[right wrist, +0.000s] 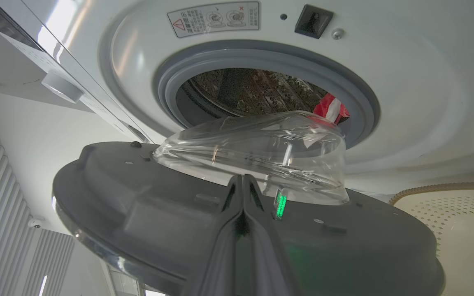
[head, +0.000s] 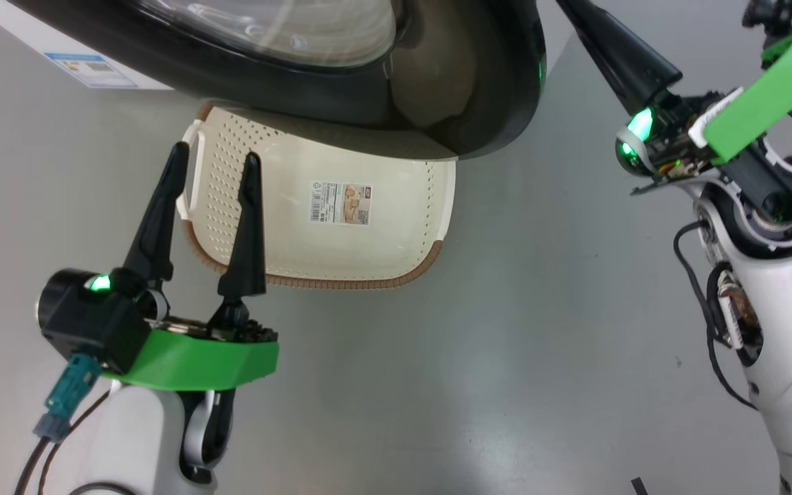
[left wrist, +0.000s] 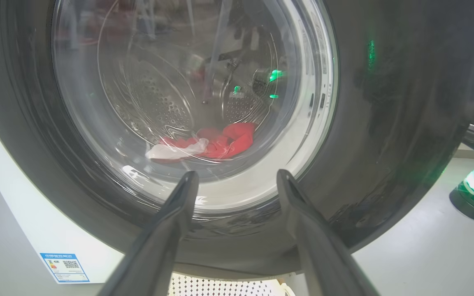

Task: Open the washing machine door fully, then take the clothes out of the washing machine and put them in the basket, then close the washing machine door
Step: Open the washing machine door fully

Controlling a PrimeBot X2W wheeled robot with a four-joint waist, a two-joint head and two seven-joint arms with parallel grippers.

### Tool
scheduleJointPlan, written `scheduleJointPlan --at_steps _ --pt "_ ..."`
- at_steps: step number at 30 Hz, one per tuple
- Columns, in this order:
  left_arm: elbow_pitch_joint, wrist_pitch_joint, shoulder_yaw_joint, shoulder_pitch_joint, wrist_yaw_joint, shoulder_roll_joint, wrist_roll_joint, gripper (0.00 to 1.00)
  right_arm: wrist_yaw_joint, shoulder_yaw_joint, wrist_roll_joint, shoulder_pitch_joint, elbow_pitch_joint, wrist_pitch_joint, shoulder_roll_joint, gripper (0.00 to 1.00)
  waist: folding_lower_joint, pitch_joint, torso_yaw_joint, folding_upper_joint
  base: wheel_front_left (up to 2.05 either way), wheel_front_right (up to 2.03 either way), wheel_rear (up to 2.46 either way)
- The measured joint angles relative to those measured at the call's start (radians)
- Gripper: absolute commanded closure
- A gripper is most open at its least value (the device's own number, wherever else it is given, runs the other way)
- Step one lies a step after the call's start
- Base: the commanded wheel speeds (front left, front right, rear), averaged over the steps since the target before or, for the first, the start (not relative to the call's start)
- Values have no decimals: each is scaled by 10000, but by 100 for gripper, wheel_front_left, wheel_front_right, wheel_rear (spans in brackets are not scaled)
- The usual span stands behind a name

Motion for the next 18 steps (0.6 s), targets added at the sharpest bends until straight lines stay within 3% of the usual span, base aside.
scheduleJointPlan --at_steps 10,18 --pt "40 0 0 -11 -13 -2 0 0 0 464 1394 -1292 665 2077 -267 100 0 281 36 0 0 0 0" --pt "40 0 0 -36 -13 -2 0 0 0 681 1730 -1592 650 2744 -439 100 0 389 97 0 0 0 0"
